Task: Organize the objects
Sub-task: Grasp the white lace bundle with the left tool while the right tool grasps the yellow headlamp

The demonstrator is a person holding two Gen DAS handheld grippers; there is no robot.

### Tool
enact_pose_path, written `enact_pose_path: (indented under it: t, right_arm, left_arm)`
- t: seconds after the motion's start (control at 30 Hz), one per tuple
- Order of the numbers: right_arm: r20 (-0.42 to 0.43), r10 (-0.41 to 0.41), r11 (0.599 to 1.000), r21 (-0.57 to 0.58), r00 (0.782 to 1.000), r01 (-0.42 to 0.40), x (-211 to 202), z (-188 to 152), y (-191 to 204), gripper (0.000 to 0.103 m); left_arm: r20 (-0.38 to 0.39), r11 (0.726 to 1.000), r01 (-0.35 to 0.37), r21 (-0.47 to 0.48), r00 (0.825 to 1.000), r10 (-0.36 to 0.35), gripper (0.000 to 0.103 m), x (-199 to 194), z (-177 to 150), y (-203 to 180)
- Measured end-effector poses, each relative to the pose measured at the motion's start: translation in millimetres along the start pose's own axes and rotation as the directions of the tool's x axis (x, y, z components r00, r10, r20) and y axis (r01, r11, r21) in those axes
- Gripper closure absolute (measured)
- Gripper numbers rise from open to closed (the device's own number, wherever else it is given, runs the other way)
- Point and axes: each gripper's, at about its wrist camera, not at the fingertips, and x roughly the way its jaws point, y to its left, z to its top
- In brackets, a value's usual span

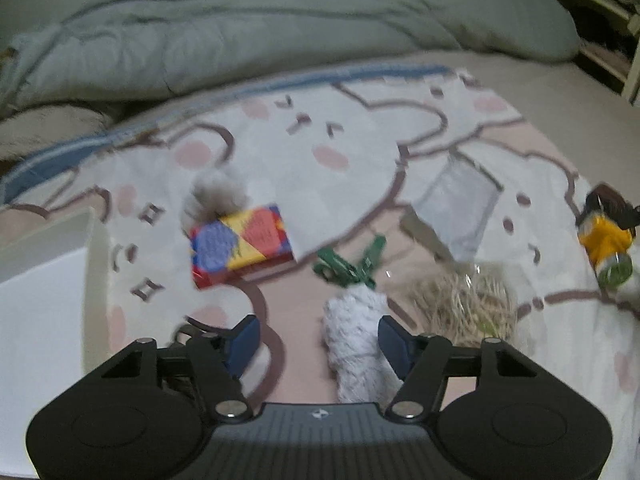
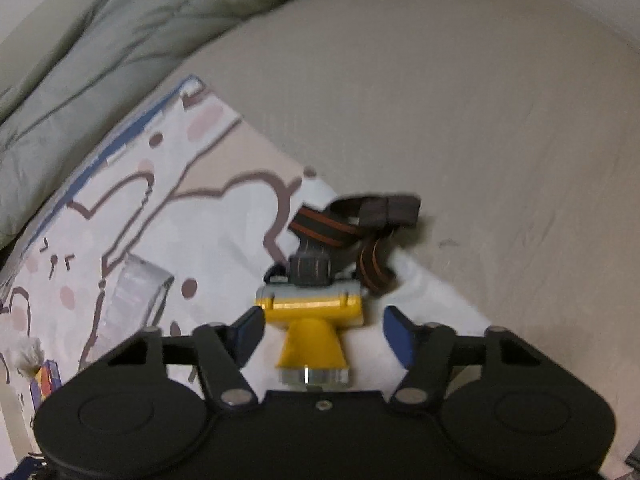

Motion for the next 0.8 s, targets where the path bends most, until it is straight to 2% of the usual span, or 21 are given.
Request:
enact_pose_path:
  t: [0.03, 0.1, 0.17, 0.5, 0.6, 0.77, 0.8]
  right_arm:
    - [-0.020, -0.004, 1.000, 0.001, 1.000, 0.004, 4.3, -0.4, 1.1, 0.051]
    - [-0.061, -0.016, 1.000, 0.000, 0.998, 0.016, 14.2, -1.0, 3.3, 0.055]
    - [-0.092, -0.033, 0.999, -0.020, 0.995, 0.031, 22.7, -2.7, 8.5, 0.056]
    - [-0.140, -0.094, 0.992, -0.096, 0.986, 0.081, 53.7, -3.5, 29.7, 0.060]
    - [-0.152, -0.092, 0.992, -0.096, 0.984, 0.078, 61.0, -1.7, 27.0, 0.060]
    - [-0.145, -0.076, 0.990, -0.127, 0.987, 0.057, 61.2, -3.2, 25.2, 0.061]
    - [-0.142, -0.076, 0.988, -0.143, 0.987, 0.055, 59.7, -4.3, 25.7, 0.061]
  left_arm:
    - [-0.019, 1.000, 0.007, 0.004, 1.000, -0.007, 0.040, 5.0, 0.1, -1.2]
    - [-0.044, 1.000, 0.025, 0.002, 0.999, -0.025, 0.041, 13.2, -0.4, -3.0]
    - [-0.061, 0.999, 0.050, -0.015, 0.997, -0.051, 0.041, 19.4, 1.1, -4.6]
    - [-0.106, 0.990, 0.098, -0.097, 0.989, -0.108, 0.041, 42.6, 7.0, -7.7]
    - [-0.116, 0.985, 0.113, -0.132, 0.985, -0.129, 0.041, 48.4, 5.9, -6.7]
    - [-0.124, 0.972, 0.144, -0.185, 0.978, -0.169, 0.058, 54.0, -0.1, -5.5]
    - [-0.124, 0.971, 0.146, -0.189, 0.978, -0.171, 0.059, 53.0, -0.4, -5.5]
